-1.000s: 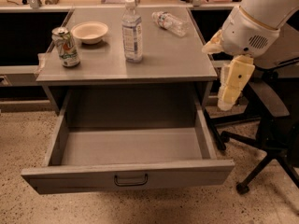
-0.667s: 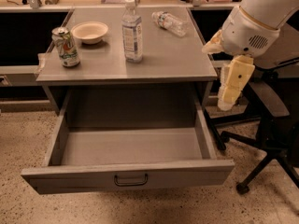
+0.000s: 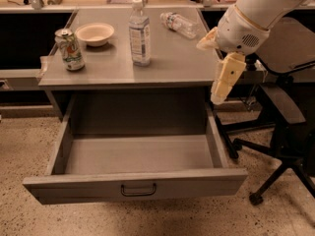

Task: Place blue plastic bottle into top drawer

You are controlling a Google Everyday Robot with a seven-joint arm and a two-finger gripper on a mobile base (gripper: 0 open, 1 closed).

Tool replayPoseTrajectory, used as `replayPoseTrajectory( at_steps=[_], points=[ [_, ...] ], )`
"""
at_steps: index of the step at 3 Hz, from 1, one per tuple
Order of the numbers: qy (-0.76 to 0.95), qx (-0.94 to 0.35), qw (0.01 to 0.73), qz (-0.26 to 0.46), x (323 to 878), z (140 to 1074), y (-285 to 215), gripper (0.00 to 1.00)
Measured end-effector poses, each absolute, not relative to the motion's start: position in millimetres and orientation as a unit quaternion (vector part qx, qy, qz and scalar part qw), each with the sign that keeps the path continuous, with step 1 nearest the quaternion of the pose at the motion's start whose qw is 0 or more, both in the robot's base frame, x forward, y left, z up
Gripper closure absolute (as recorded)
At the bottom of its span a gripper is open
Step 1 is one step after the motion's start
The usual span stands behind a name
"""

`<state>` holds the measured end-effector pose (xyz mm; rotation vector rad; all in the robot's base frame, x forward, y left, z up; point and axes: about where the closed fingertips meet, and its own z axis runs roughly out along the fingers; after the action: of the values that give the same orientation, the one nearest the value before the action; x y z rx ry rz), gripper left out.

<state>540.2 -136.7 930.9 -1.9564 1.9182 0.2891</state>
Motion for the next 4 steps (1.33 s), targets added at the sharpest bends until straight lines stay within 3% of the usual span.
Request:
replayPoseTrajectory(
  at_steps=[2, 4],
  points=[
    [0.643, -0.688, 0.312, 0.129, 615.2, 943.0, -101.6, 0.00],
    [0.637, -0.672, 0.353, 0.137, 632.3, 942.8, -94.5, 0.00]
  ],
)
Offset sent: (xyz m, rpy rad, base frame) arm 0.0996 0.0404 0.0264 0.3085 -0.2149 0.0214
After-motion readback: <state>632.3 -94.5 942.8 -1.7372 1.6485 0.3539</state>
